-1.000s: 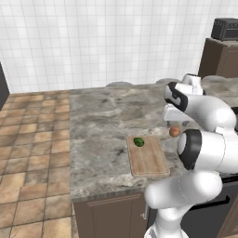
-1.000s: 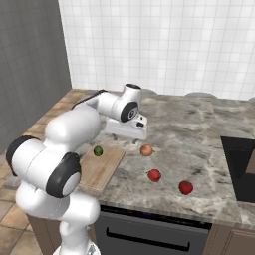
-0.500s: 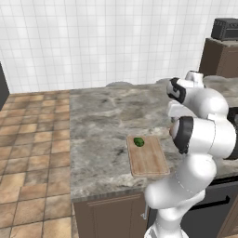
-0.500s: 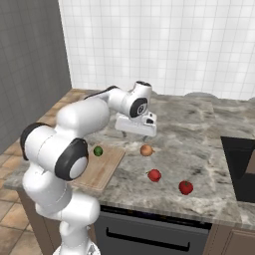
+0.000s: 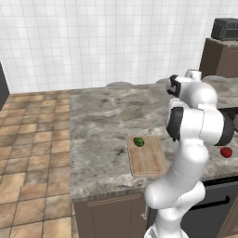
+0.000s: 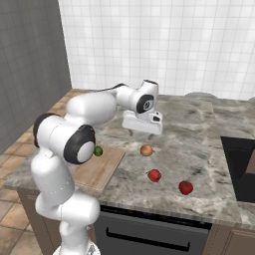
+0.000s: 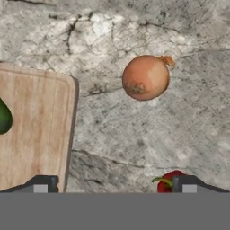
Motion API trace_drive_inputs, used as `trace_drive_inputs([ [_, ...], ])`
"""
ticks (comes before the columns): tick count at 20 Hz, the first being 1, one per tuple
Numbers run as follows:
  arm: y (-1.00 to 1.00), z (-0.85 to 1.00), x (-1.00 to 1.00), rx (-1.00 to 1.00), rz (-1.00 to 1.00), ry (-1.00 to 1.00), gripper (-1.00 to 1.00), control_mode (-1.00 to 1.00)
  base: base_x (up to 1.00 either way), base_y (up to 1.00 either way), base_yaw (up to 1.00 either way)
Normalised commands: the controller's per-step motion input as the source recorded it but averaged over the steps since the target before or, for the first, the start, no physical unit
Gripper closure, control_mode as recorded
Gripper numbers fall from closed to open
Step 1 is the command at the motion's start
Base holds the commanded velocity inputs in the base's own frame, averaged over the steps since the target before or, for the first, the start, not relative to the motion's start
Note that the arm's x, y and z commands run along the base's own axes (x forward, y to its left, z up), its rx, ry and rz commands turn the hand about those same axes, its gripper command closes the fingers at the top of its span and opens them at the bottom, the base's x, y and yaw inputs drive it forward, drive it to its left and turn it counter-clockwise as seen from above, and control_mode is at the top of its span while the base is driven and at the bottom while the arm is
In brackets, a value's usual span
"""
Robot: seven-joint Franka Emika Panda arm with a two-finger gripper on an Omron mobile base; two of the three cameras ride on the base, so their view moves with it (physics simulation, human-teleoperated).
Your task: Place the avocado, onion, tomato, and bell pepper on the cutting board.
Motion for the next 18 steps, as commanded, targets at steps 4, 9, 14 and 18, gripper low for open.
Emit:
trace_drive_inputs([
  [4, -0.01, -0.32, 0.24, 0.0, 0.0, 0.1, -1.0, -1.0, 0.0, 0.0, 0.0],
  [9, 0.0, -0.21, 0.24, 0.0, 0.0, 0.04, -1.0, -1.0, 0.0, 0.0, 0.0],
  [14, -0.03, 0.0, 0.12, 0.0, 0.0, 0.0, -1.0, -1.0, 0.0, 0.0, 0.0],
  [18, -0.03, -0.05, 0.09, 0.0, 0.0, 0.0, -1.0, -1.0, 0.0, 0.0, 0.0],
])
